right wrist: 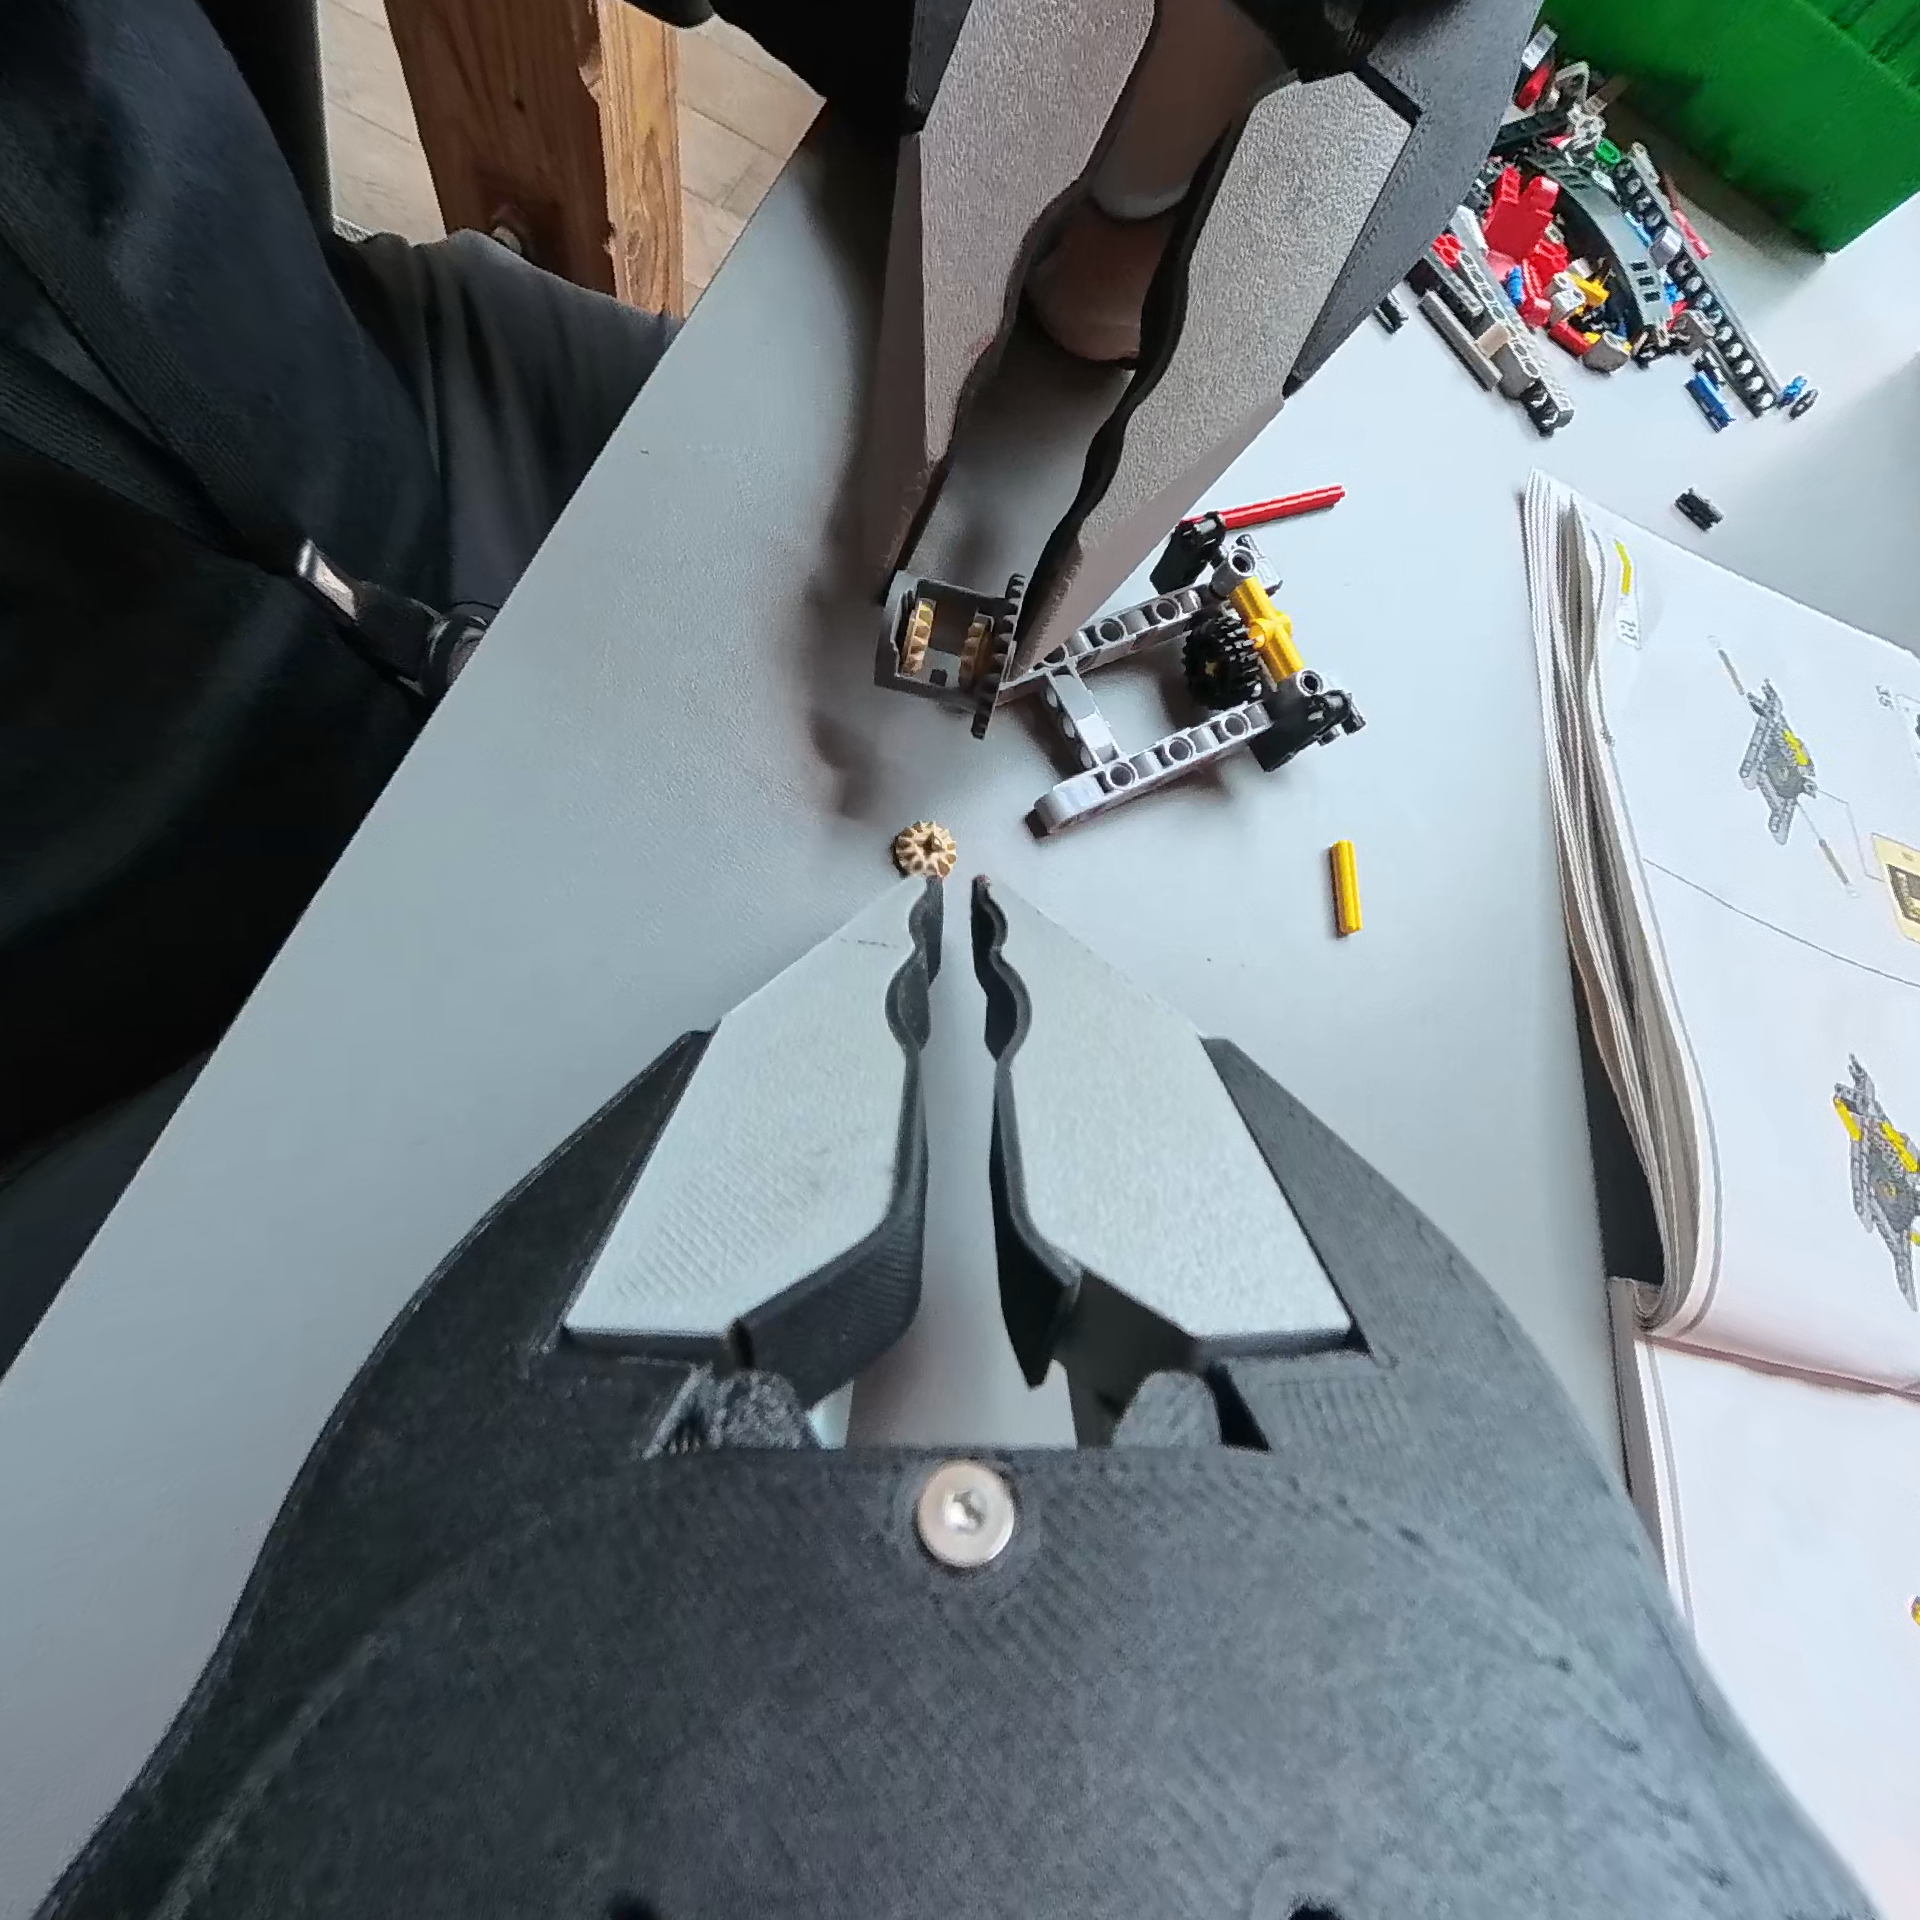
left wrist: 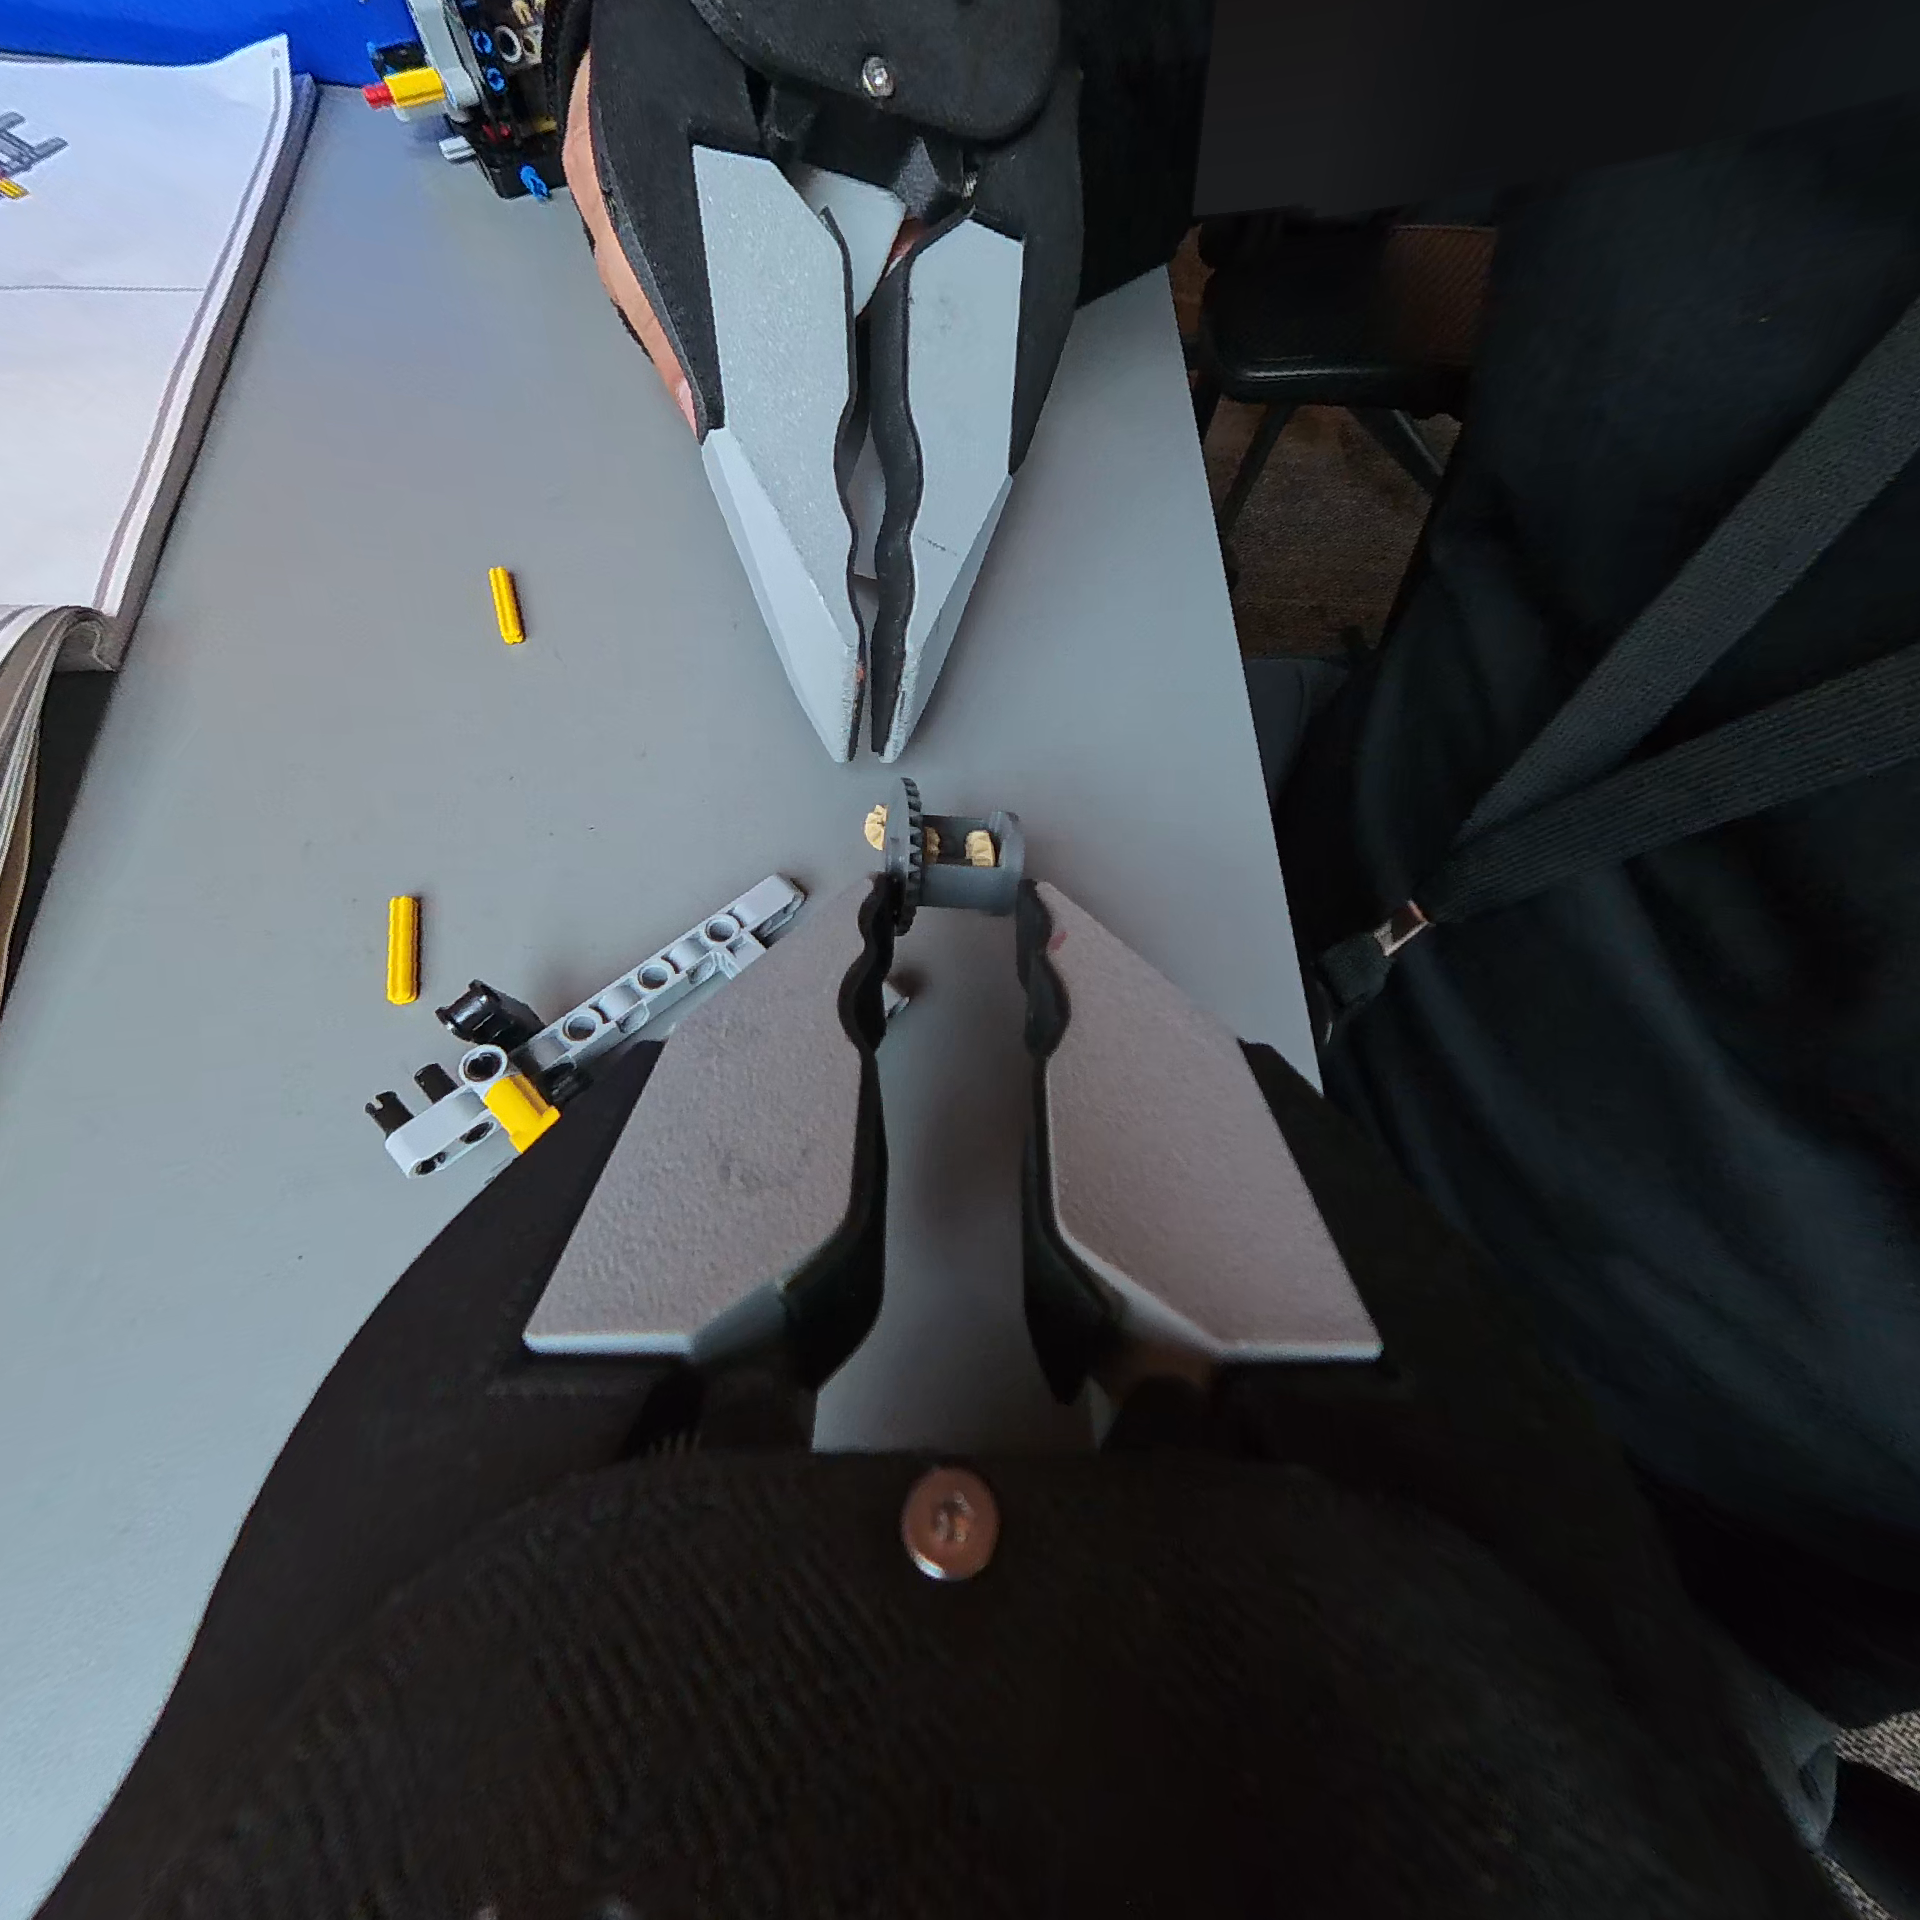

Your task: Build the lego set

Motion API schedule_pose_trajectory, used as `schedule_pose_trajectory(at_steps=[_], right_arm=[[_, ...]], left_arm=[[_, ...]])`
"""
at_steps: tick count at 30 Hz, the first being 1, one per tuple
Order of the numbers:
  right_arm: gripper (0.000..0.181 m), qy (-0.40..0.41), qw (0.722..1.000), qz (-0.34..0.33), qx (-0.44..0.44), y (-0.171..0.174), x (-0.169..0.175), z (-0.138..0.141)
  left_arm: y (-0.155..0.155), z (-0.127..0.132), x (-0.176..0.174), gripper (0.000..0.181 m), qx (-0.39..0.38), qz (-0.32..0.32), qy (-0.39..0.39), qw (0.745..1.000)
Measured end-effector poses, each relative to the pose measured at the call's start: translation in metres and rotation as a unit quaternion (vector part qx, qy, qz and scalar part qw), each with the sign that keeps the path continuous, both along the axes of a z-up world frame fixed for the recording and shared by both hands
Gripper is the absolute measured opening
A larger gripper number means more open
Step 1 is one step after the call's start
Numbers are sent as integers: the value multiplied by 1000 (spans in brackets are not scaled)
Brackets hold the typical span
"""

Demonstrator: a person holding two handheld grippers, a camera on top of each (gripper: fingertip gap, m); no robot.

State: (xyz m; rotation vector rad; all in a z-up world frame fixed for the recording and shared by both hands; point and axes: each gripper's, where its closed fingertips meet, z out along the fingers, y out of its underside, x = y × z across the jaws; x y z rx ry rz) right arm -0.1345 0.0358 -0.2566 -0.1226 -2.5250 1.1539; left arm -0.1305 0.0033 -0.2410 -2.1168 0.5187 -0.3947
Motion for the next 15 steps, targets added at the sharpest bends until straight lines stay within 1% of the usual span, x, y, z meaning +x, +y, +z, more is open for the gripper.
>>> schedule_pose_trajectory(at_steps=[15], right_arm=[[2,3,1000,-17,4,3,-5,-1]], left_arm=[[1,-2,-1,20,-6,5,5,1000]])
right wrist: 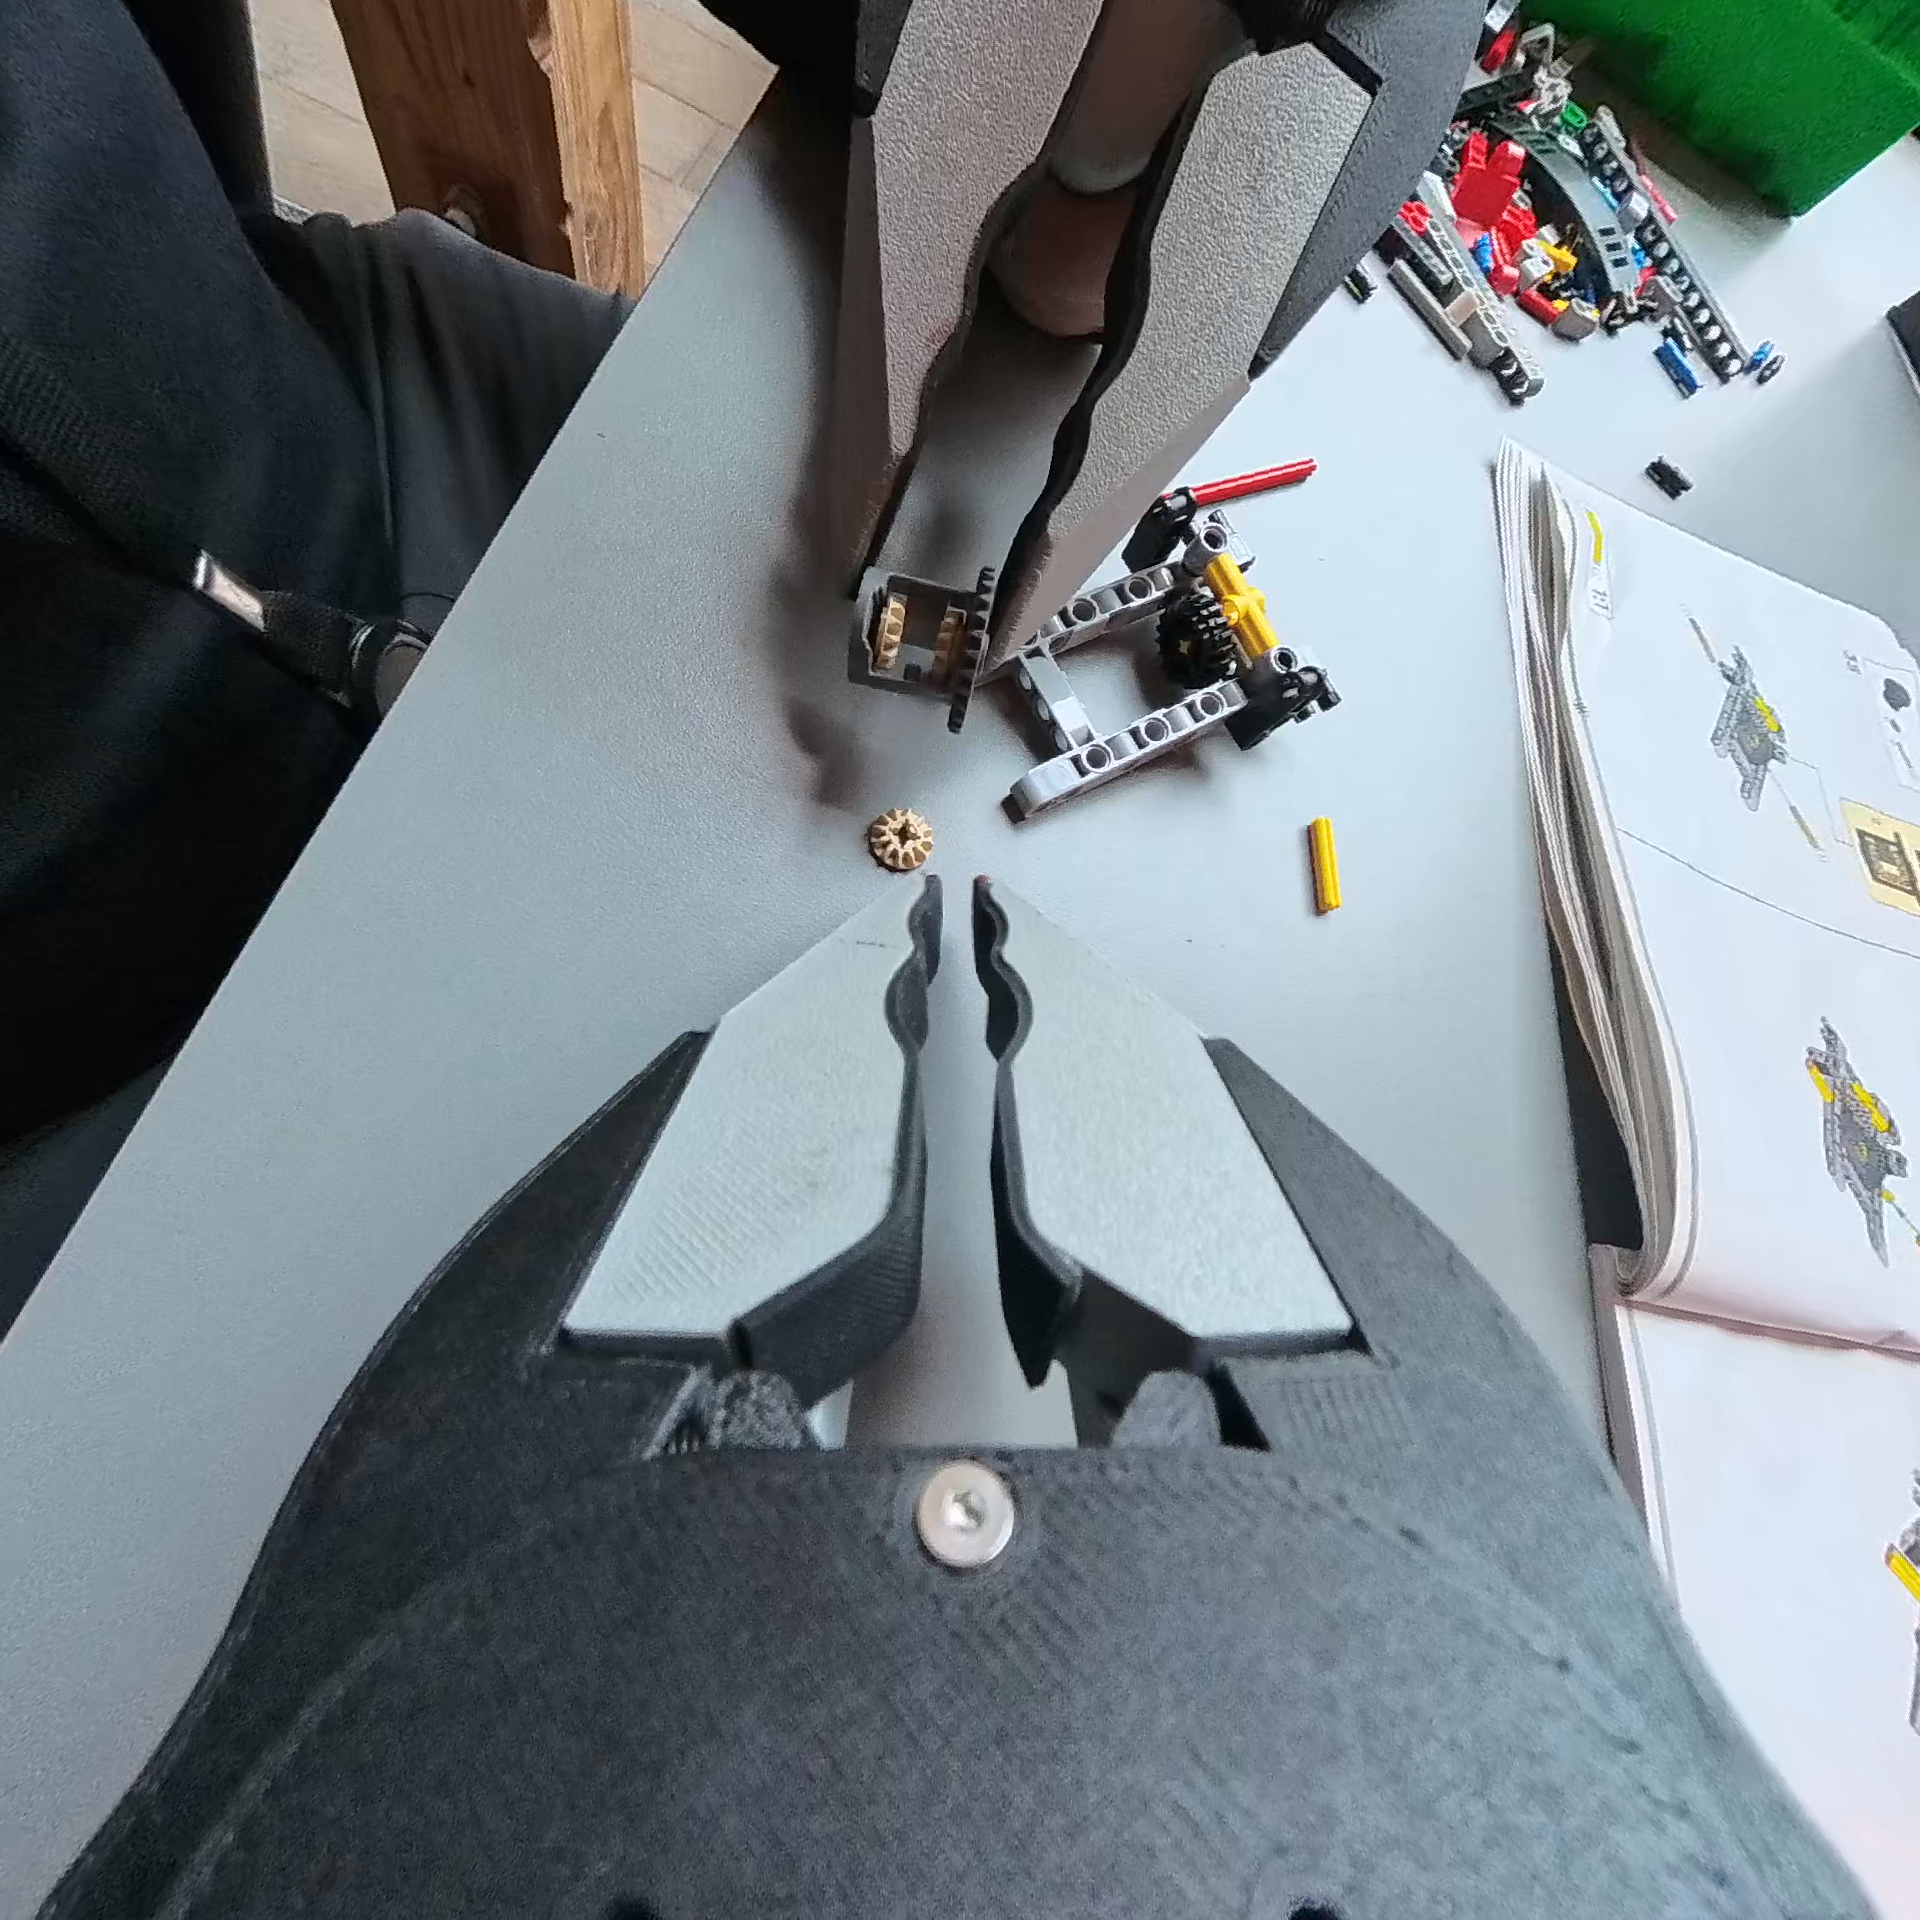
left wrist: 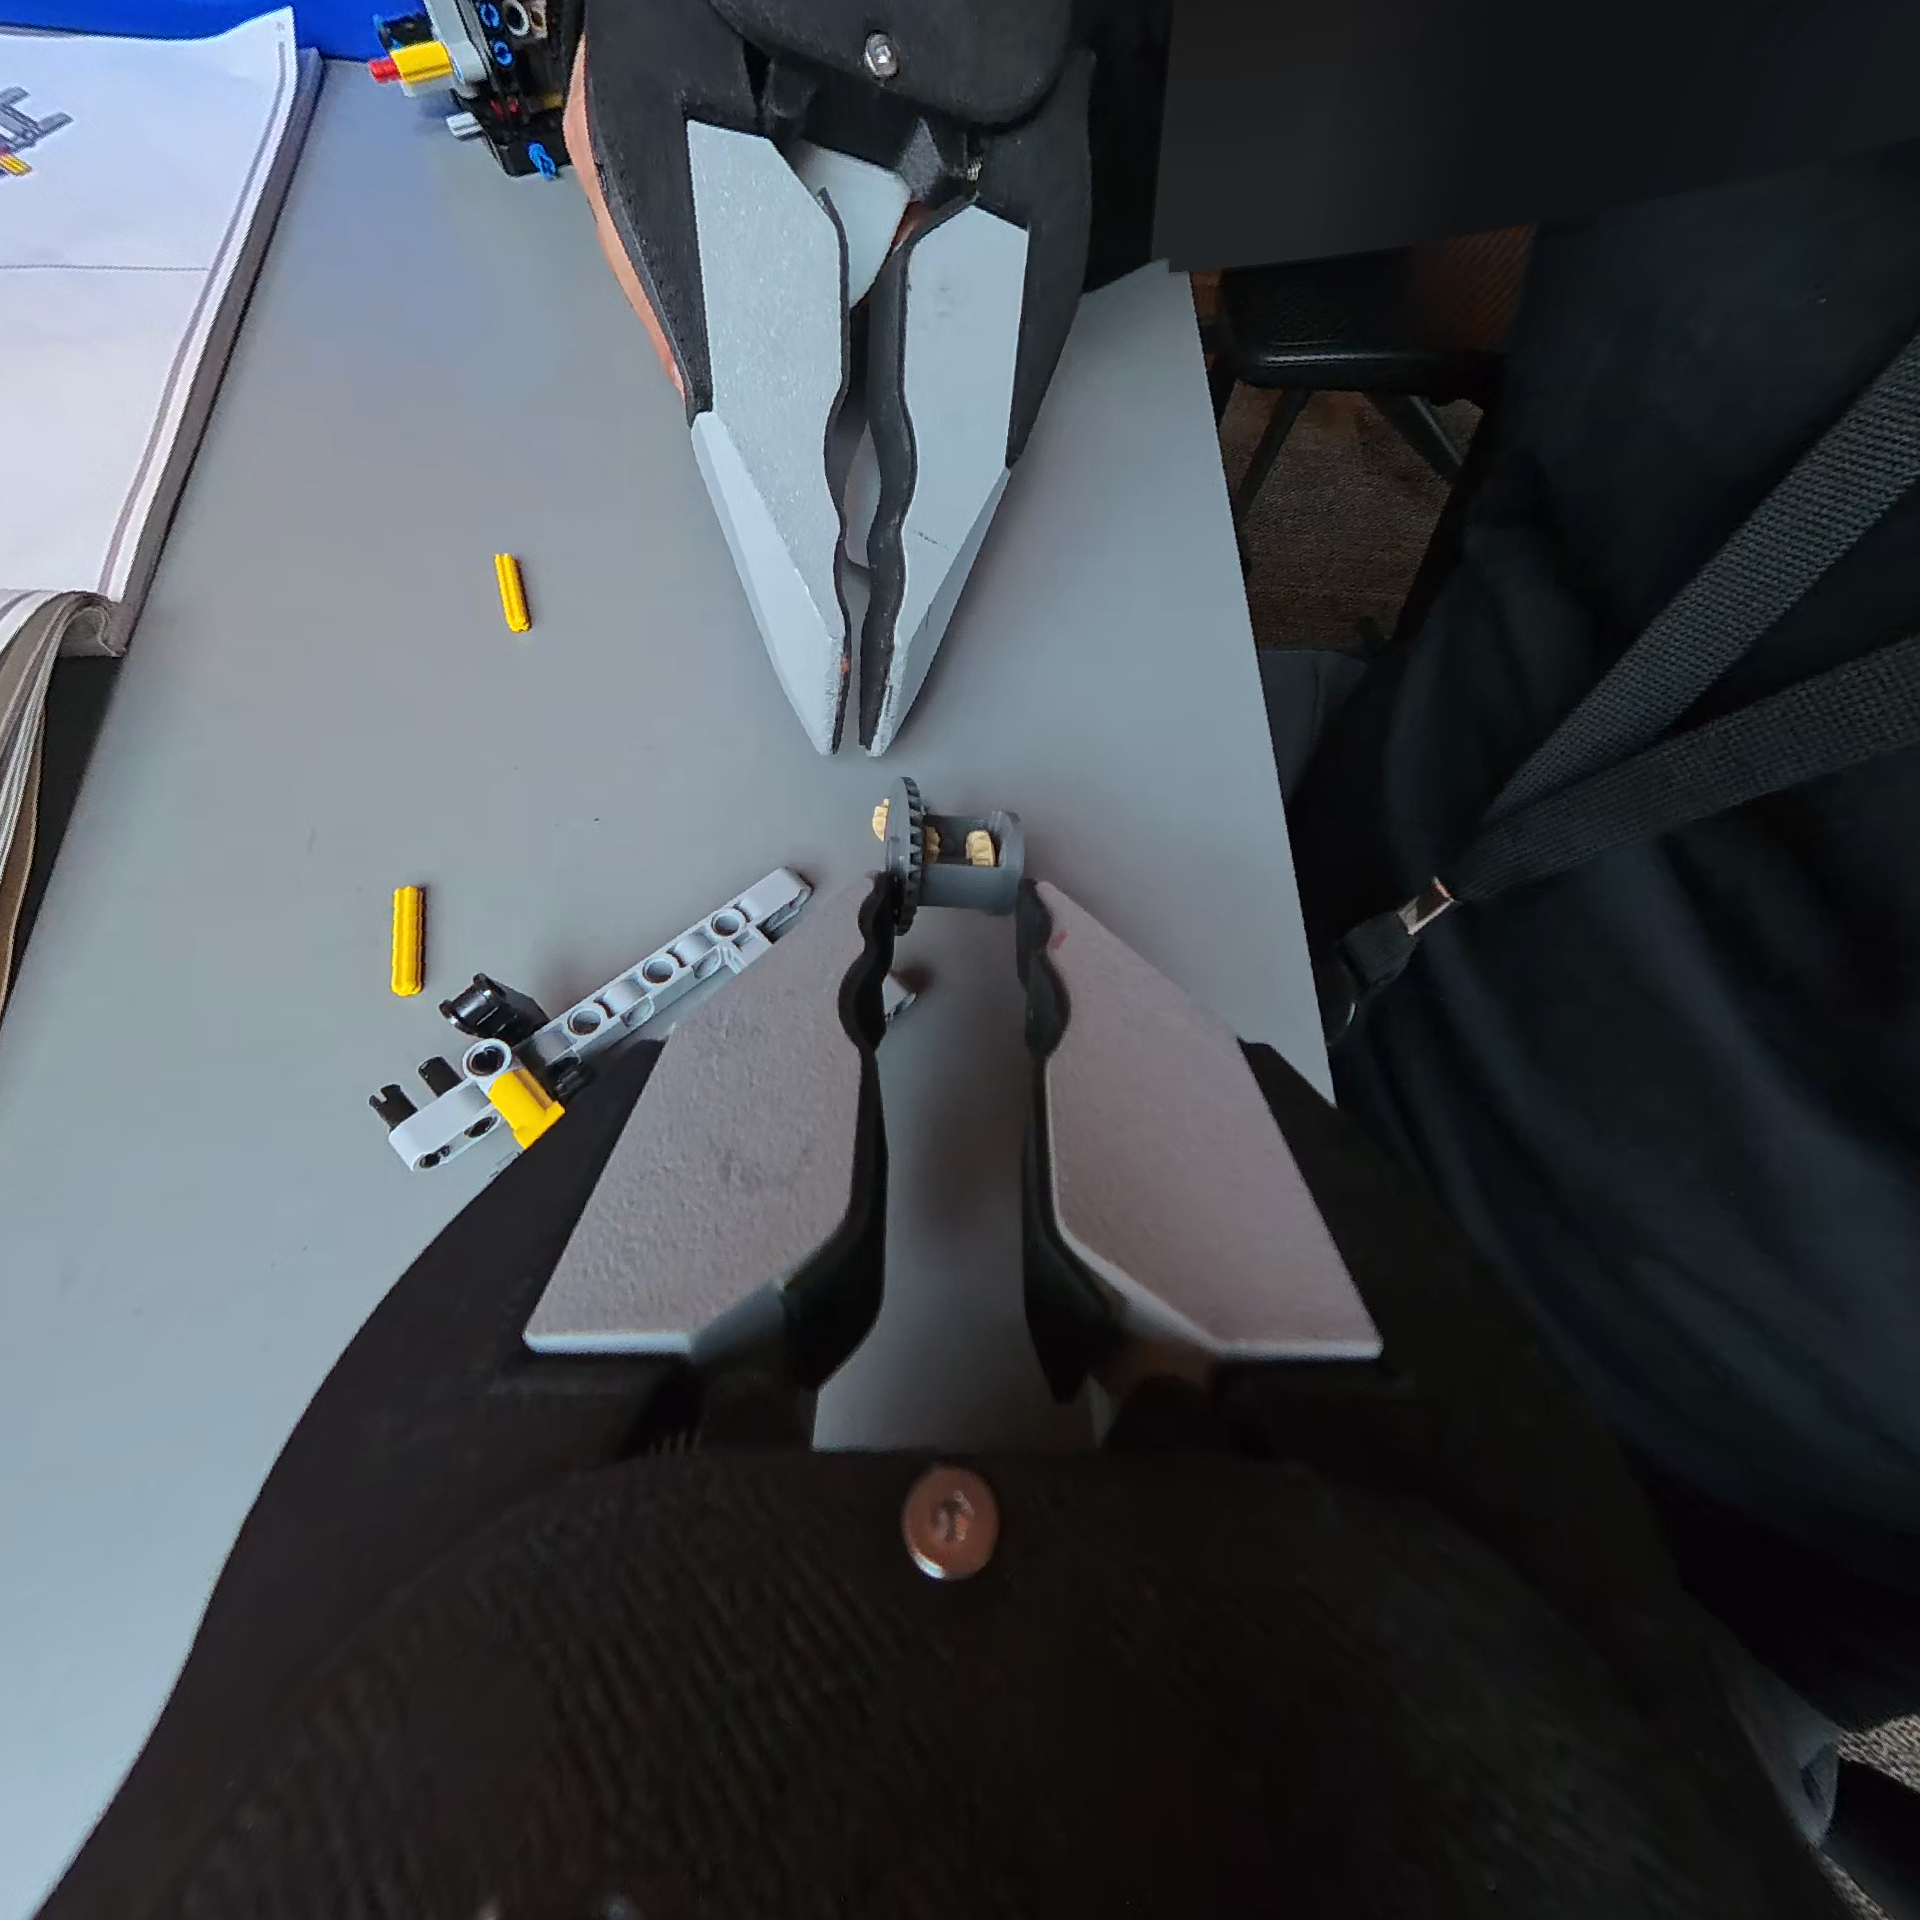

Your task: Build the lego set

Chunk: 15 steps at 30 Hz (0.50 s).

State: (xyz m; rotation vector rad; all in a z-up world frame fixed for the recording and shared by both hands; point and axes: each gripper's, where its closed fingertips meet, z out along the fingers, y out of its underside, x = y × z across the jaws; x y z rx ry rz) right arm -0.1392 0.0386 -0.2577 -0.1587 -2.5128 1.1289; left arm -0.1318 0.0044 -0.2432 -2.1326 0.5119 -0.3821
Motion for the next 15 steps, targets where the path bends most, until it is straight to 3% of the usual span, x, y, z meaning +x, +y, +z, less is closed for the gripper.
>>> schedule_pose_trajectory(at_steps=[9,15], right_arm=[[6,1,1000,8,9,-6,5,-3],[18,26,998,-6,-55,-21,2,23]], left_arm=[[1,-3,-2,20,-11,11,3,1000],[1,-7,-4,20,-22,18,8,1000]])
